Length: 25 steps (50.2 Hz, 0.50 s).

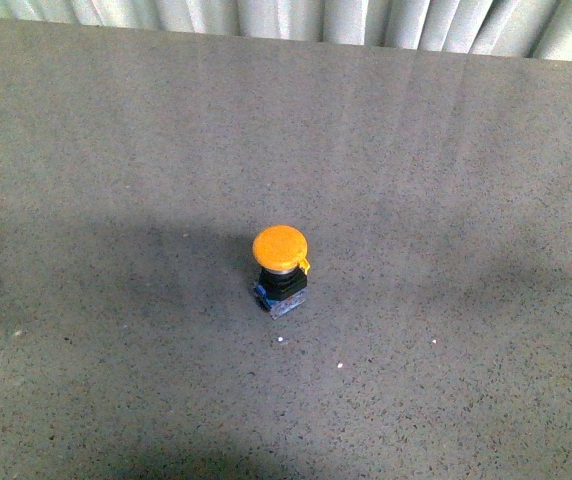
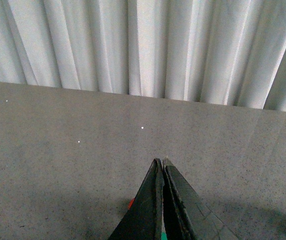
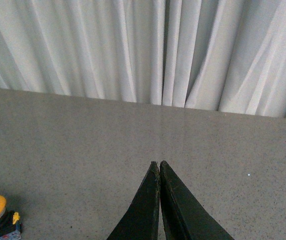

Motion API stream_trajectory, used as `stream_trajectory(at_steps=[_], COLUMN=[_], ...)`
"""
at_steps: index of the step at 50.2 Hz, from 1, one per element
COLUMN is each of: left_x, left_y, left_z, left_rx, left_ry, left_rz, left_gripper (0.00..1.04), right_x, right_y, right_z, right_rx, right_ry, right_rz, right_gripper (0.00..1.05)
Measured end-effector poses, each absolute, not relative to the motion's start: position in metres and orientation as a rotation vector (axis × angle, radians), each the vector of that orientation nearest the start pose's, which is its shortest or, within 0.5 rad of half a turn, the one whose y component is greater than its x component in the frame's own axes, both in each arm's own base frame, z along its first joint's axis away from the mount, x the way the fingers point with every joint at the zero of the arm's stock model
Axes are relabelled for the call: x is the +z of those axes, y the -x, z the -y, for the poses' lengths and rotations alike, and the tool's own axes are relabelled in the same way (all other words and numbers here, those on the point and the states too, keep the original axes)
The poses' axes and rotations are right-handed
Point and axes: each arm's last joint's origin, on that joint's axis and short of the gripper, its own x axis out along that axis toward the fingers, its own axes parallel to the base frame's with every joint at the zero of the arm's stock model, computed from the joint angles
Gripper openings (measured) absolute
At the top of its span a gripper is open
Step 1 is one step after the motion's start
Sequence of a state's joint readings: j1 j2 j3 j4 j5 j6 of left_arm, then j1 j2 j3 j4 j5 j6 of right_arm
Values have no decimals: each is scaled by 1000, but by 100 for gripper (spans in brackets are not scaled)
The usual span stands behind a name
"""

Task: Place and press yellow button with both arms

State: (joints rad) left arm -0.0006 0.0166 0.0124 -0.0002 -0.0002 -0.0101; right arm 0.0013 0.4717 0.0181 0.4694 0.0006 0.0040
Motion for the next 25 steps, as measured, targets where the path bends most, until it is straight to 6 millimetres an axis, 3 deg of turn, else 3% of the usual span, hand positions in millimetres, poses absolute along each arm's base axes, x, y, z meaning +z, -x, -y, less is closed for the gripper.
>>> stream_trajectory(at_steps=[25], left_x=[166], left_y=[-98], left_z=[0], left_rx=[-1], left_ry=[10], left_rz=[-4], left_gripper=[1], right_x=[173], right_y=[-111], right_z=[0], right_rx=[1], right_ry=[-4], right_rz=[20], right_gripper=[1])
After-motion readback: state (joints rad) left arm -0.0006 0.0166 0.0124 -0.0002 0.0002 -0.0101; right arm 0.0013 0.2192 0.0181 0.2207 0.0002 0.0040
